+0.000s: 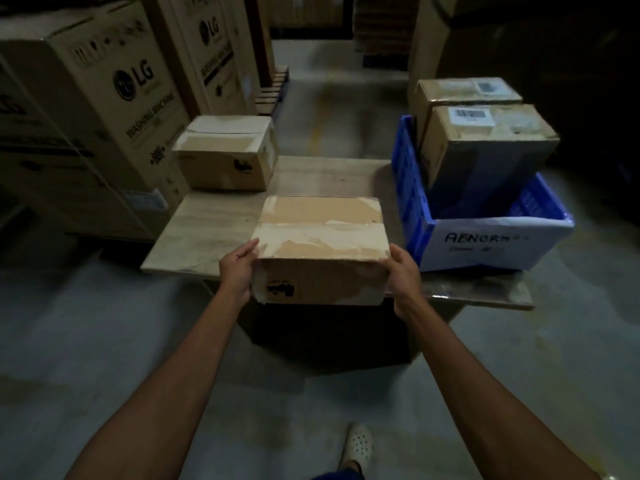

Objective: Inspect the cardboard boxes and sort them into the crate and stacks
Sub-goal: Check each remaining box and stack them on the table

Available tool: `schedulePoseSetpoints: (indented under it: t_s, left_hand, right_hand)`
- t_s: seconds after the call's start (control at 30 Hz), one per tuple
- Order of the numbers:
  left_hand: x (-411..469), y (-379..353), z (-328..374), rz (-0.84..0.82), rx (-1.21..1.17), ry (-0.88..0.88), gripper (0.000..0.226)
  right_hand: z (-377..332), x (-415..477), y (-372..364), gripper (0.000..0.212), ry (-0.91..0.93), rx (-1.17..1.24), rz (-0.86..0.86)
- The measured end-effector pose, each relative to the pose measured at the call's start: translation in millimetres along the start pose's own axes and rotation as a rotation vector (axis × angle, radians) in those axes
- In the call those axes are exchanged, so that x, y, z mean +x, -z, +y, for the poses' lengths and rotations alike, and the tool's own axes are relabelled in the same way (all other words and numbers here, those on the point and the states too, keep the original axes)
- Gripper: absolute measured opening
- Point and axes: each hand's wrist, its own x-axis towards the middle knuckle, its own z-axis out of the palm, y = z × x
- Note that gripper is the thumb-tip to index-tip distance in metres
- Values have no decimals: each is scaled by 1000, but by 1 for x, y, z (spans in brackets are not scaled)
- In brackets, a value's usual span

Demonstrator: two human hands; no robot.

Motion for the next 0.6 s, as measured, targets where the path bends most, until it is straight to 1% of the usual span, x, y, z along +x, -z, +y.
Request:
schedulePoseSetpoints:
  t_s: [0.07, 0.2, 0.3, 0.47, 0.6]
  left_hand:
    - [18, 3, -10, 4, 71, -5, 34]
    - [40, 6, -20, 21, 246, -22, 40]
    - [58, 12, -22, -4, 324, -53, 41]
    - [94, 18, -10, -23, 376, -96, 40]
    - [125, 26, -5, -84, 398, -128, 40]
  right_hand:
    - [0, 16, -5, 43, -3, -18, -34]
    - [5, 39, -21, 47, -52, -34, -47]
    - [5, 52, -35, 50, -32, -85, -28]
    - [0, 85, -61, 55, -6, -165, -15]
    - [-7, 107, -82, 56, -26, -158, -2]
